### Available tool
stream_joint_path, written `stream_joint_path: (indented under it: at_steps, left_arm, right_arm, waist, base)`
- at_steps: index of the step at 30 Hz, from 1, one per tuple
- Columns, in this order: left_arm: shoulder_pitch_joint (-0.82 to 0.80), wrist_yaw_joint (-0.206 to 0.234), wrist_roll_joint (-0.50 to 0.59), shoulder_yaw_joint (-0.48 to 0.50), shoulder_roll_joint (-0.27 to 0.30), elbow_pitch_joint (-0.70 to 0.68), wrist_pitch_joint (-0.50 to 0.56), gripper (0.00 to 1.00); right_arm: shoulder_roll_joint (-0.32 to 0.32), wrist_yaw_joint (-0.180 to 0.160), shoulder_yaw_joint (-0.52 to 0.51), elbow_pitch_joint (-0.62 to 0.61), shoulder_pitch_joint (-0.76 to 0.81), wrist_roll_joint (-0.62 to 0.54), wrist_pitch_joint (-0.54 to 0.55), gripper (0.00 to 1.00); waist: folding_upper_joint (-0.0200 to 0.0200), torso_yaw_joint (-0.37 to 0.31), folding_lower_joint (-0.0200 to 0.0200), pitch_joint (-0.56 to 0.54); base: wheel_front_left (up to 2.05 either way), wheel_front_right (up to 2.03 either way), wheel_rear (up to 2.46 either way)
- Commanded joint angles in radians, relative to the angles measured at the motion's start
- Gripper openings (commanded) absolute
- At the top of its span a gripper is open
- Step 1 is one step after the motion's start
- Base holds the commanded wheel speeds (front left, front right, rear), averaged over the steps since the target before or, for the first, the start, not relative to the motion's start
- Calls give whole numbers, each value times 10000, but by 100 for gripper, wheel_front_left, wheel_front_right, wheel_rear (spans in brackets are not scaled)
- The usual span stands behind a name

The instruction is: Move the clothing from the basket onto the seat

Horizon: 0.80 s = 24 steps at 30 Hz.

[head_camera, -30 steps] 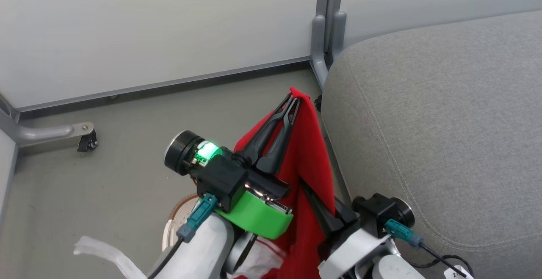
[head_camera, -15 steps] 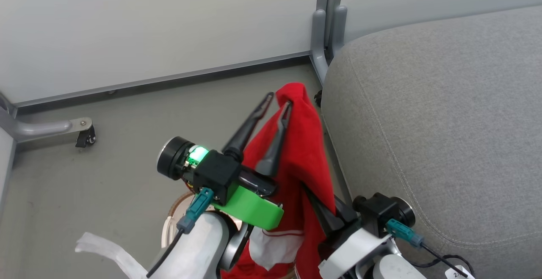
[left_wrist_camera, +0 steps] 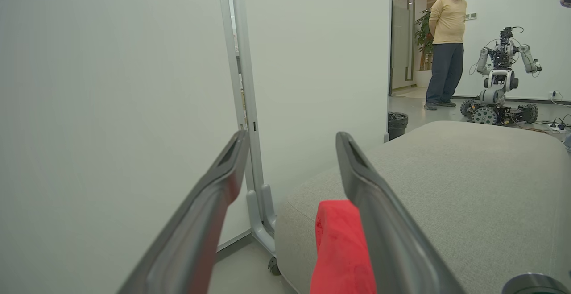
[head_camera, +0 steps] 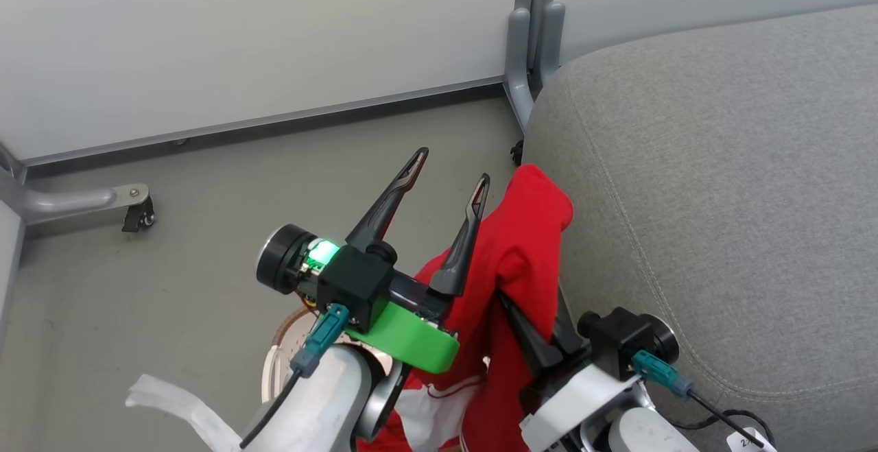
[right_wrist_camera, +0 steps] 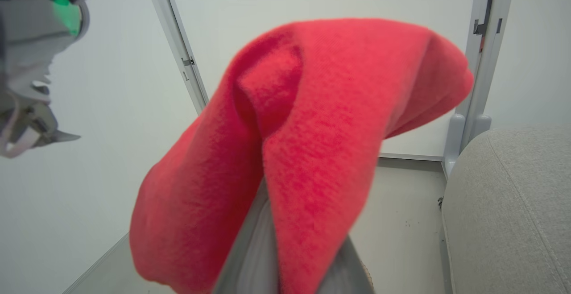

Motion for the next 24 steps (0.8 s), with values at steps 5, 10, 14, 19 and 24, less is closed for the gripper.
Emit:
stream_joint_path:
  at_steps: [5,10,14,19,24]
  left_arm:
    - [-63,87,4,9,222,45,26,100]
    - [137,127,53,50,481,-11,-30,100]
    - [331,197,106,121,770,-9,-127,100]
    - [771,288,288,158,1214,-268,-322,100]
    - [1221,385,350,159,1503,-474,-423,100]
  right_arm:
    - [-11,-6,-38,-309,-220,33,-31,0]
    - [-5,-6,-314,-675,-397,-146,-31,0]
    - [2,-5,-351,-1143,-487,-265,-31,0]
    - [-3,-6,-670,-1731,-431,-317,-31,0]
    - [-23,-6,-873,-2111,-240,-381,-30,0]
  waist:
    - [0,-175,0,187]
    - [0,-563,0,494]
    - [0,-1067,0,746]
    - [0,-1902,0,1123]
    - [0,-2749,0,1345]
  base:
    - [0,0,0]
    - [0,0,0]
    - [0,0,0]
    - [0,0,0]
    - [0,0,0]
